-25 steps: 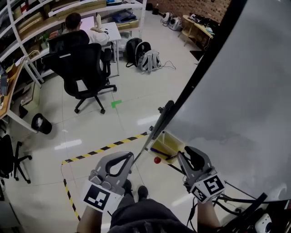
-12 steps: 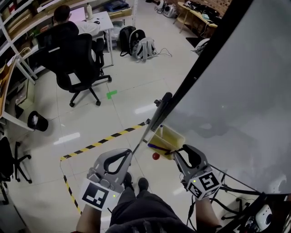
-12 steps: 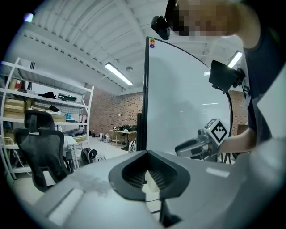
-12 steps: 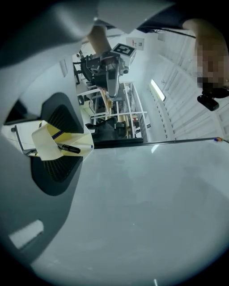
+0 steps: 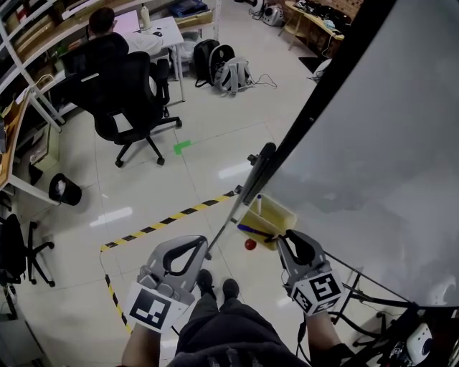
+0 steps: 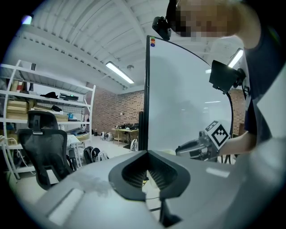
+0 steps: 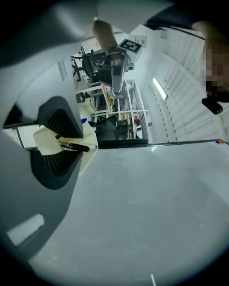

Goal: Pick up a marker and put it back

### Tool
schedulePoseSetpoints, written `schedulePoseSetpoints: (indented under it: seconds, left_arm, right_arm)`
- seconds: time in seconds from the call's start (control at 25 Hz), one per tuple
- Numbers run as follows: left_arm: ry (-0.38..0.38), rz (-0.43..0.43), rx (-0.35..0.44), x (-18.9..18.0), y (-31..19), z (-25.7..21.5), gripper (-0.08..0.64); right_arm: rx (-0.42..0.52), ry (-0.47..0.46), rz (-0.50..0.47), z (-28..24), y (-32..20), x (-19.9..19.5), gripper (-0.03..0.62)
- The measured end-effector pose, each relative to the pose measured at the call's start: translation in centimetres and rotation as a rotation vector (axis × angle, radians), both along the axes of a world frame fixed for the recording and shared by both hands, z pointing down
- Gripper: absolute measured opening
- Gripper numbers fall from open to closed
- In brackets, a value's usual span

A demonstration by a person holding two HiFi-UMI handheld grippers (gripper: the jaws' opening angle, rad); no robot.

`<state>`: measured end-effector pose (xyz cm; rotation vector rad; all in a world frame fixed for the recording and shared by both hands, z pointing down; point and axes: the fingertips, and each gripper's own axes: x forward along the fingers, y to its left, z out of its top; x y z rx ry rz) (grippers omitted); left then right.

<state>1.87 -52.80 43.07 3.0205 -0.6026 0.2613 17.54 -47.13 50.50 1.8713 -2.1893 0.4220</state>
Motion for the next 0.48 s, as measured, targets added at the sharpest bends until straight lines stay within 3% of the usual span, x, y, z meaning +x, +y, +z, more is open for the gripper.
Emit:
schedulePoseSetpoints:
  seconds: [0.08, 0.48]
  left_arm:
    - [0.003, 0.0, -0.002, 0.0, 0.1, -0.1, 0.003]
    - [0.005, -0.014, 0.013, -0.4, 0.7, -1.1, 0.003]
  right_arm:
    - [0.002, 0.015, 0.001, 0.0, 0.1, -0.2, 0.043]
    - [0.041, 0.064, -0.047, -1.8, -0.2, -1.2, 0.037]
